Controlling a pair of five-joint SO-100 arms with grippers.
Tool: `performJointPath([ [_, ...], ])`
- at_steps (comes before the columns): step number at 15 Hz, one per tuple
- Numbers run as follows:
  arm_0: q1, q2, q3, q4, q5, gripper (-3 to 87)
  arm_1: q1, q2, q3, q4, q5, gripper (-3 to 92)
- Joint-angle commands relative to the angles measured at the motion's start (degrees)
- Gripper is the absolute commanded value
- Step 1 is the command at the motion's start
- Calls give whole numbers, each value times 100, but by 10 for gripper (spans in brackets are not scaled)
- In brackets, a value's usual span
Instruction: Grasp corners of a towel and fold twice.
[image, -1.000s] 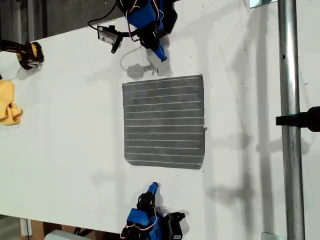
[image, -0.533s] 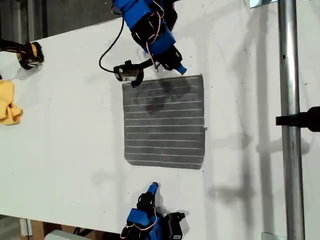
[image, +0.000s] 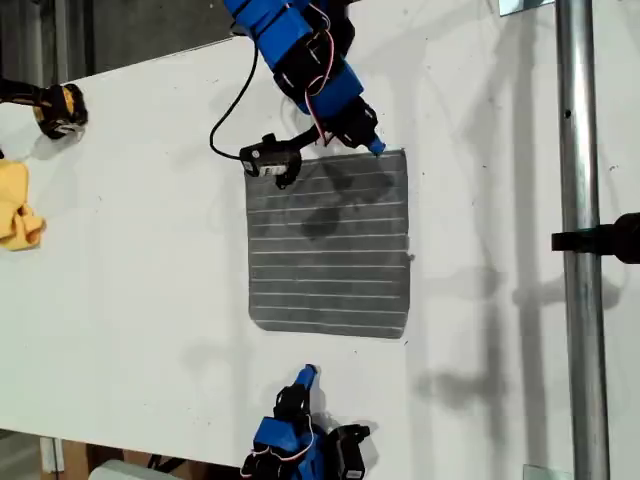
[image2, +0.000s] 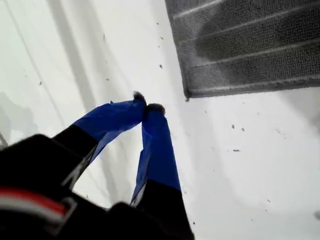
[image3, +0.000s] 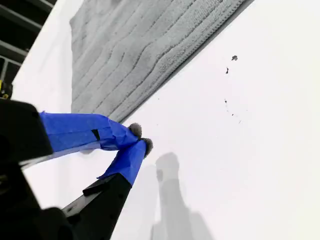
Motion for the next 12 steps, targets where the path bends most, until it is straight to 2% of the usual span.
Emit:
performJointPath([
  [1,88,26,9,9,26,-15,-18,211,-334,-272,-88,18],
  [2,114,26,9,9,26,-15,-35,202,-387,-202,-97,15],
  [3,132,26,9,9,35,-15,-70,229,-404,53,-53,73],
  [4,167,26,9,9,35,-15,-88,202,-404,229,88,250],
  [5,193,26,9,9,35,-15,-88,158,-396,369,141,301],
  [7,229,26,9,9,53,-15,-35,-26,-79,501,202,328],
  [9,272,26,9,9,44,-15,62,-334,193,281,290,349],
  [12,334,26,9,9,18,-15,141,-686,1011,-624,589,350],
])
